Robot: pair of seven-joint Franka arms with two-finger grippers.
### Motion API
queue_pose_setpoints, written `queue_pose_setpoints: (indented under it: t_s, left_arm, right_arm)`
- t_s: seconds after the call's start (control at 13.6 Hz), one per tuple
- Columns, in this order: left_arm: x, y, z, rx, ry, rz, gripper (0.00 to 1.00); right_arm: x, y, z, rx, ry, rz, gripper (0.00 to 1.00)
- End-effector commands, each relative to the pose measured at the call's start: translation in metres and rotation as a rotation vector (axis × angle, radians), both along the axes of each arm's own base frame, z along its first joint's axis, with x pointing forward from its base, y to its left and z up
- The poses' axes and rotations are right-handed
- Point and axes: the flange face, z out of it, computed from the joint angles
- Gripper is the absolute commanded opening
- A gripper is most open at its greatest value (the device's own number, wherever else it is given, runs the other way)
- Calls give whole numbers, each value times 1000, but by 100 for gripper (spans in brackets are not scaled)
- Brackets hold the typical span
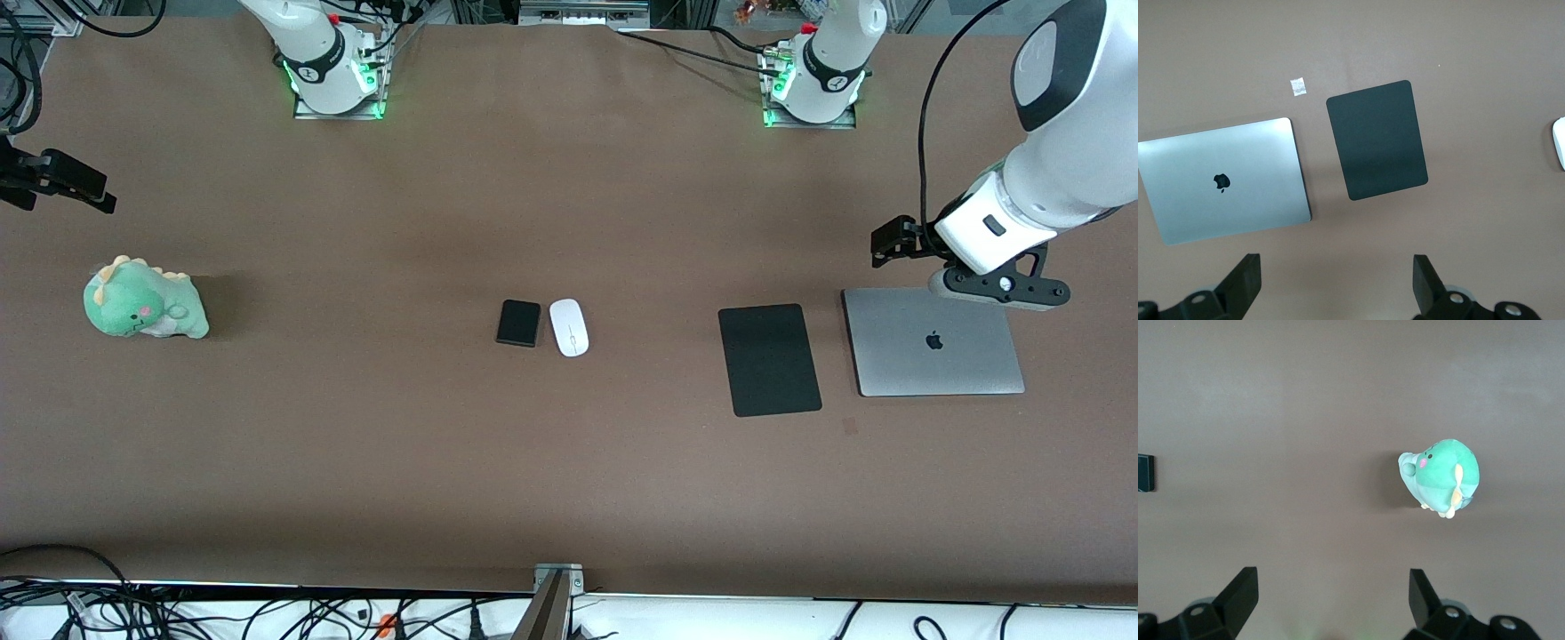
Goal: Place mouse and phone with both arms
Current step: 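Reach the left gripper toward the white mouse while the right gripper reaches the phone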
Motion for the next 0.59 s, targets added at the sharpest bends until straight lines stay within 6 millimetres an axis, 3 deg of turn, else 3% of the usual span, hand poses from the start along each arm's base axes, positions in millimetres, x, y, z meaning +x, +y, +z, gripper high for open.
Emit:
queue_pose_setpoints:
  t_s: [0.0, 0.3, 0.52]
  left_arm:
    - [-1, -27, 8, -41, 16, 19, 100]
    - [-4, -102, -28, -59, 98, 186, 100]
    - [-1, -163, -59, -59, 112, 244, 100]
  right_arm:
    - [1, 13, -9, -3, 27, 22, 100]
    - [12, 34, -32, -16, 72, 65, 100]
    - [23, 37, -52, -23, 98, 72, 100]
